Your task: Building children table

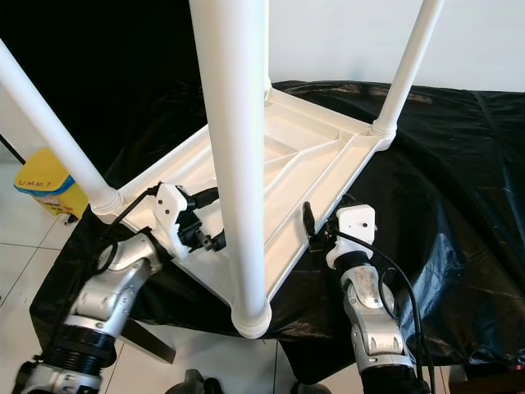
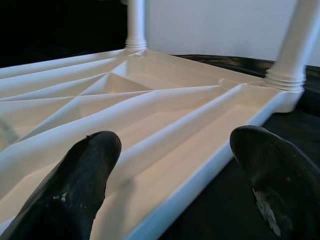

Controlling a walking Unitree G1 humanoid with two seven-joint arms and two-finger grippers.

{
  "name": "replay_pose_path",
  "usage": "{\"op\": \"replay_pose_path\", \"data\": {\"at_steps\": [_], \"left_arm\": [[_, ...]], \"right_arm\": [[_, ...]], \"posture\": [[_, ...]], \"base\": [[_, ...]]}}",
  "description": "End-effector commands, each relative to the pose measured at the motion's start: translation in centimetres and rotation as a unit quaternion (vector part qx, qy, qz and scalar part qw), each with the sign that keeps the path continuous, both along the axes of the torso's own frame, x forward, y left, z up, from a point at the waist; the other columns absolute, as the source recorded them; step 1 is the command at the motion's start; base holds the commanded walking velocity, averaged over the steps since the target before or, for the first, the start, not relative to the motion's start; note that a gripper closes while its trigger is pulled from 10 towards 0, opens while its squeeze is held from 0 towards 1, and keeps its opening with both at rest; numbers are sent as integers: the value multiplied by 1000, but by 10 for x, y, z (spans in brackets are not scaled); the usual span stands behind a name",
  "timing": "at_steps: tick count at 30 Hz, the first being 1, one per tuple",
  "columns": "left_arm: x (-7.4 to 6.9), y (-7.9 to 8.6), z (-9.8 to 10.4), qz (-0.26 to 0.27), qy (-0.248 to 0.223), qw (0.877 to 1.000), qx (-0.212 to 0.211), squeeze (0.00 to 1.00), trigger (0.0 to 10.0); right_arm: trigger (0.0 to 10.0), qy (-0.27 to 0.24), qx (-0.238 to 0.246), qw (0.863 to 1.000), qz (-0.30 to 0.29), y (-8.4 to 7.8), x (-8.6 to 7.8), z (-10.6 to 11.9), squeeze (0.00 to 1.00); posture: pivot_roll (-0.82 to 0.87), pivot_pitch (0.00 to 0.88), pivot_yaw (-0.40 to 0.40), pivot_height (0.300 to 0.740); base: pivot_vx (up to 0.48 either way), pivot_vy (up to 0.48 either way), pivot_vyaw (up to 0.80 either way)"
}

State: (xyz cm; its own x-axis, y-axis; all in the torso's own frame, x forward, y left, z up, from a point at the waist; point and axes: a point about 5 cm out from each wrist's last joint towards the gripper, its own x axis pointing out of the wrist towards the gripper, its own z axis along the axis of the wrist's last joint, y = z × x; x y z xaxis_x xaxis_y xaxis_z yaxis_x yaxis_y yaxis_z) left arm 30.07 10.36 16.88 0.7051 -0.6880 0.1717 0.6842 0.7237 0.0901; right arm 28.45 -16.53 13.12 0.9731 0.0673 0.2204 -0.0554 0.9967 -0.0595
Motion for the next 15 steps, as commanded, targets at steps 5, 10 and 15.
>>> {"op": "replay_pose_path", "data": {"at_steps": [5,10,15], "left_arm": [[5,5,-6,91,33,993,-64,0,10000],[6,7,-7,107,34,991,-76,0,10000],[8,13,-8,104,27,993,-57,0,10000]], "right_arm": [[10000,8,30,999,-39,0,10,-2,0],[10000,4,38,998,-43,3,15,2,0],[10000,1,29,999,-33,2,17,3,0]], "posture": [[-46,45,18,740],[-38,42,14,740],[-37,41,11,740]], "base": [[0,0,0],[0,0,0],[0,0,0]]}}
